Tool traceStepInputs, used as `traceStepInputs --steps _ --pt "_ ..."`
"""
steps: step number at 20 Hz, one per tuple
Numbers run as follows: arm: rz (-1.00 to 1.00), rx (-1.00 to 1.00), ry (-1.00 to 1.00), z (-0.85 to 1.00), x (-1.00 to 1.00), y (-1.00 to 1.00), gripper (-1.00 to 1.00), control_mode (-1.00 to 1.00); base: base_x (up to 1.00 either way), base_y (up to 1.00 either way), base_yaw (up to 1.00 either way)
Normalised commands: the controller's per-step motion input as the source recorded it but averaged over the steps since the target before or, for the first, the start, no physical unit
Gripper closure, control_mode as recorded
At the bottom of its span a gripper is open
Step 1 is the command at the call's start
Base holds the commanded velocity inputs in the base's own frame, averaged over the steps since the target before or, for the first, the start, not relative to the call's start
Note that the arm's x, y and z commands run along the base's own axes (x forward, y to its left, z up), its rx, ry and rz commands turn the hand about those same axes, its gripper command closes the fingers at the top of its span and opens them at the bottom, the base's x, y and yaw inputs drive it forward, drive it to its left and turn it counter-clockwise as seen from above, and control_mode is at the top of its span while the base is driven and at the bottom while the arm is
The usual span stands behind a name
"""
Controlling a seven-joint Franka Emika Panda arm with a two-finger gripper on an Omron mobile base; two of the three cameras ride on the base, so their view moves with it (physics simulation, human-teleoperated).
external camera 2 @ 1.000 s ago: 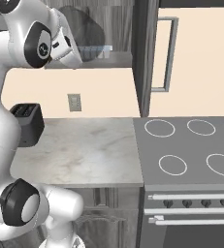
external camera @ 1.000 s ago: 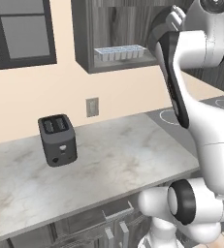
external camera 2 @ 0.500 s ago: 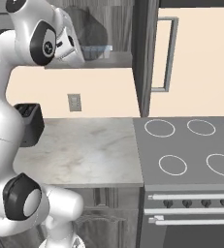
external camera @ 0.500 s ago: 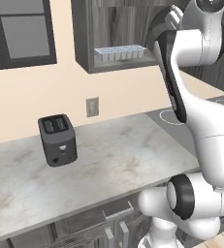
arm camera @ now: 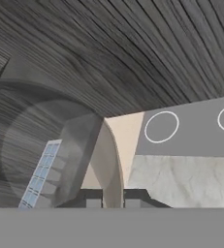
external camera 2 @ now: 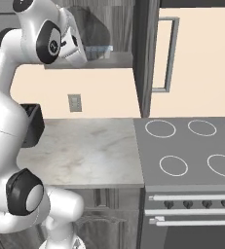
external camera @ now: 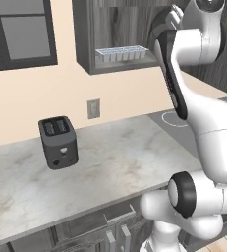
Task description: Pick the candle and jar from the dining table and place them in the open cabinet. Close the cabinet after placing the objects.
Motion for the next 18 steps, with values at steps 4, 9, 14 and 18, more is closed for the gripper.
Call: traceStepInputs --steps 4,9,14,18 --pt "0.00 0.06 0.00 0.00 0.26 0.00 1.00 -1.00 0.00 0.00 0.00" --pt "0.00 0.05 0.00 -0.02 0.28 0.00 1.00 -1.00 0.00 0.00 0.00" --pt "0.00 0.03 0.02 -0.06 0.31 0.00 1.00 -1.00 0.00 0.00 0.00" --pt "0.00 0.01 0.05 -0.09 0.23 0.00 1.00 -1.00 0.00 0.00 0.00"
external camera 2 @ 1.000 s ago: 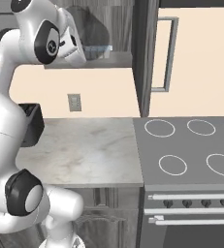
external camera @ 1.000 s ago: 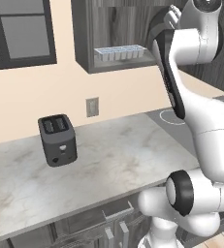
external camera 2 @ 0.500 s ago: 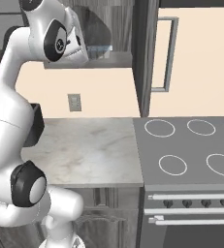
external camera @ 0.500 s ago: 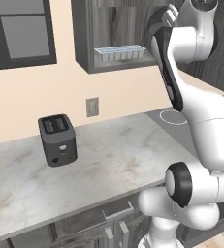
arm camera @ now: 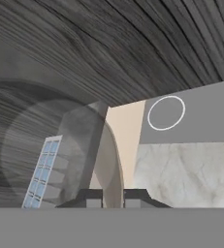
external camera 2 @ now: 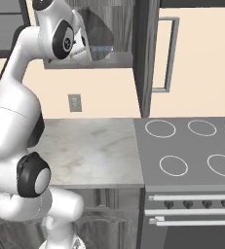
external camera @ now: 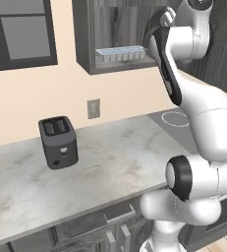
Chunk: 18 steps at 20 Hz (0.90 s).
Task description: Pick the candle and jar from the dining table and place them in the open cabinet. Close the cabinet after placing the objects.
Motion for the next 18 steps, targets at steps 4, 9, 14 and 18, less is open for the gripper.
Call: traceStepInputs --steps 4,9,14,18 --pt "0.00 0.01 0.01 -0.04 0.19 -0.01 1.00 -1.00 0.00 0.00 0.00" --pt "0.00 0.00 0.00 -0.01 0.18 -0.02 1.00 -1.00 0.00 0.00 0.00" --pt "0.00 0.00 0.00 -0.09 0.18 -0.08 1.00 -1.00 0.00 0.00 0.00" --pt "0.00 0.00 0.00 -0.10 0.19 -0.10 1.00 -1.00 0.00 0.00 0.00"
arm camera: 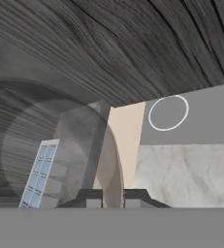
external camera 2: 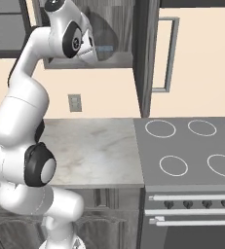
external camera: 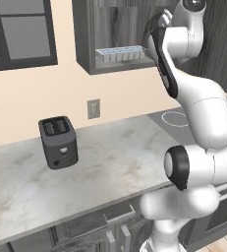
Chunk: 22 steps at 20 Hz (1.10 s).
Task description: Pick the candle and jar from the dining table and place them in the open cabinet. Close the cabinet after placing the objects.
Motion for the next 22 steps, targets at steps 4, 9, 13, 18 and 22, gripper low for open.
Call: traceStepInputs --steps 4,9,13,18,22 --pt "0.00 0.00 0.00 -0.08 0.21 -0.12 1.00 -1.00 0.00 0.00 0.00" --pt "0.00 0.00 0.00 -0.07 0.22 -0.12 1.00 -1.00 0.00 0.00 0.00" --pt "0.00 0.00 0.00 -0.04 0.27 -0.09 1.00 -1.00 0.00 0.00 0.00" --pt "0.00 0.00 0.00 -0.03 0.27 -0.08 1.00 -1.00 0.00 0.00 0.00" --pt "0.00 0.00 0.01 -0.03 0.27 -0.08 1.00 -1.00 0.00 0.00 0.00"
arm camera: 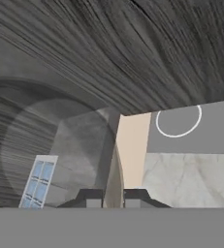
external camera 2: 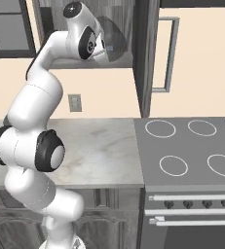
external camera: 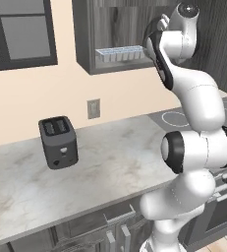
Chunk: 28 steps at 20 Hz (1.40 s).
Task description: Pick the candle and jar from the dining table and place them in the open cabinet. Close the cabinet after placing the objects.
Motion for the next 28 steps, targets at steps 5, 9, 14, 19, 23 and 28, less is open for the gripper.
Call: traceStepInputs --steps 5,9,14,19,23,28 --pt "0.00 0.00 0.01 -0.01 0.26 -0.07 1.00 -1.00 0.00 0.00 0.00" --pt "0.00 0.00 0.03 -0.01 0.28 -0.04 1.00 -1.00 0.00 0.00 0.00" --pt "0.00 0.00 0.08 -0.04 0.30 -0.02 1.00 -1.00 0.00 0.00 0.00" --pt "0.00 0.00 0.06 -0.02 0.29 -0.01 1.00 -1.00 0.00 0.00 0.00" --pt "0.00 0.00 0.01 0.00 0.28 -0.02 1.00 -1.00 0.00 0.00 0.00" --pt "0.00 0.00 0.03 0.00 0.26 -0.03 1.00 -1.00 0.00 0.00 0.00"
